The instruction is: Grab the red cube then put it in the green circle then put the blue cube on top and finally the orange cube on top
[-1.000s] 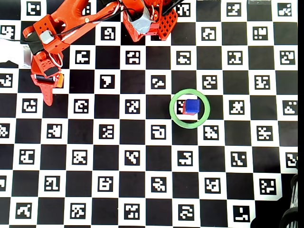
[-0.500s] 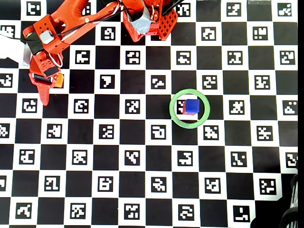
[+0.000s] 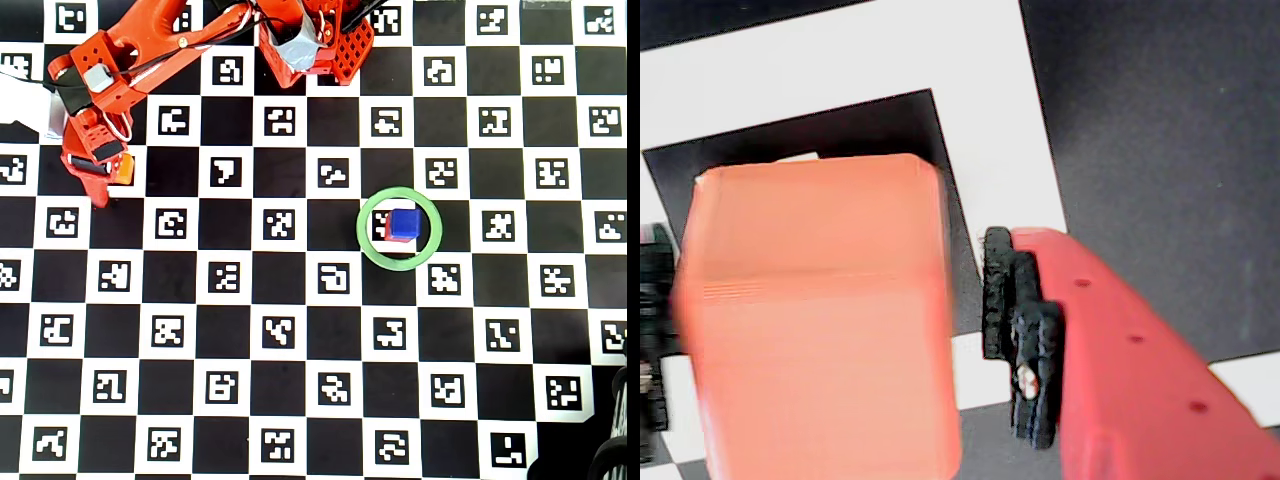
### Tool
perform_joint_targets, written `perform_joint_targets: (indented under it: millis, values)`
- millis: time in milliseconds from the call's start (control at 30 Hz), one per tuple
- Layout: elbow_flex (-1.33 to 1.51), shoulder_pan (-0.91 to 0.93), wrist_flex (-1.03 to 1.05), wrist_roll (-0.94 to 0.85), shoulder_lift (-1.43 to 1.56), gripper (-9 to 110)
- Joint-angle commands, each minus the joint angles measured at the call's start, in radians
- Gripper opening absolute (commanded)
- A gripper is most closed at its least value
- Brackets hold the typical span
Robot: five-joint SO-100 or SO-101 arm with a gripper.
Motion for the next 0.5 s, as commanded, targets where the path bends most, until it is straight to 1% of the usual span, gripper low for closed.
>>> perform_joint_targets:
  millis: [0, 467]
  values:
    - [-0.020, -0.003, -0.021, -0.005, 0.029, 16]
    - [-0.020, -0.003, -0.018, -0.014, 0.034, 12]
